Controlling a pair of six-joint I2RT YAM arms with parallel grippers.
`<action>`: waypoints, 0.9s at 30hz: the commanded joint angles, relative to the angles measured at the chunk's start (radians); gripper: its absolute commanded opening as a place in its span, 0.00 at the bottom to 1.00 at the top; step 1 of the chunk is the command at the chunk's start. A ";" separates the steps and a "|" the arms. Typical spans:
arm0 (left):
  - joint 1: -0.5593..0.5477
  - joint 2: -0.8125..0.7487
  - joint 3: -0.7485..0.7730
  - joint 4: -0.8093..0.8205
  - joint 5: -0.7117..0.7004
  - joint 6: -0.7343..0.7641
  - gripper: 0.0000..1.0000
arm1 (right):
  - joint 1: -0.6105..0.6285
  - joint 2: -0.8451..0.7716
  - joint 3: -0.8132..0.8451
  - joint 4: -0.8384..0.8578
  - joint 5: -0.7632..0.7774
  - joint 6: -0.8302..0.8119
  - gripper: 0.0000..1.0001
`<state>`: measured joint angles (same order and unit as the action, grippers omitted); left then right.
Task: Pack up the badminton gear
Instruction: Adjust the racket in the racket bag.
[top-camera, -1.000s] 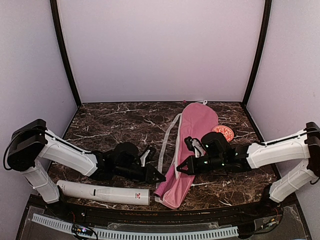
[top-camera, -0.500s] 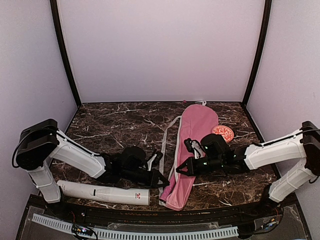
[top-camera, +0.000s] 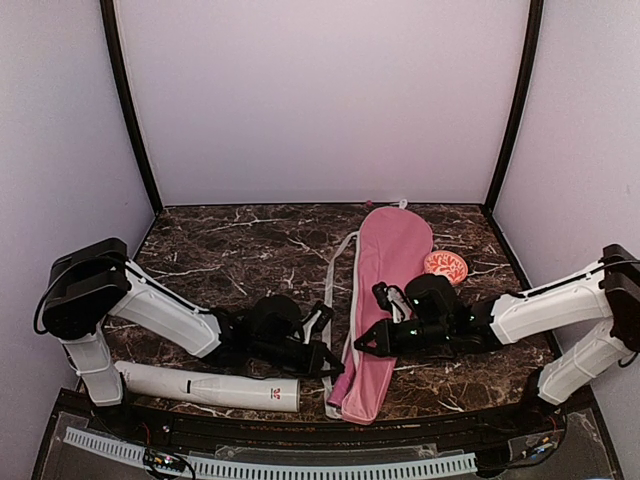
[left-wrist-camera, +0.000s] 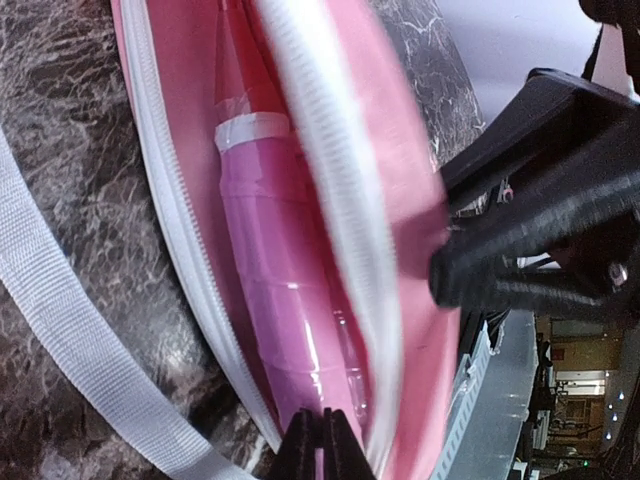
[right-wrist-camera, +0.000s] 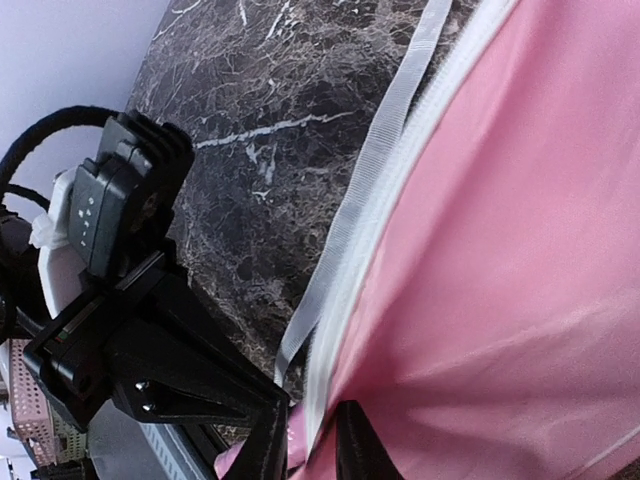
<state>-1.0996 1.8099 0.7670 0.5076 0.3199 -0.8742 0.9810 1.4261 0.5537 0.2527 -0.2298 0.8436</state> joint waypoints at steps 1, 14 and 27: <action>0.003 0.008 0.043 0.081 -0.036 0.015 0.00 | 0.023 -0.066 0.099 -0.175 0.077 -0.050 0.28; -0.003 0.024 0.046 0.086 -0.028 0.010 0.00 | 0.140 0.050 0.425 -0.764 0.402 0.024 0.28; -0.008 -0.161 -0.012 -0.063 -0.163 0.050 0.17 | 0.171 0.126 0.512 -0.860 0.479 0.175 0.60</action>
<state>-1.1038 1.7584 0.7818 0.5110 0.2245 -0.8486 1.1526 1.5257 0.9855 -0.5560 0.1745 0.9600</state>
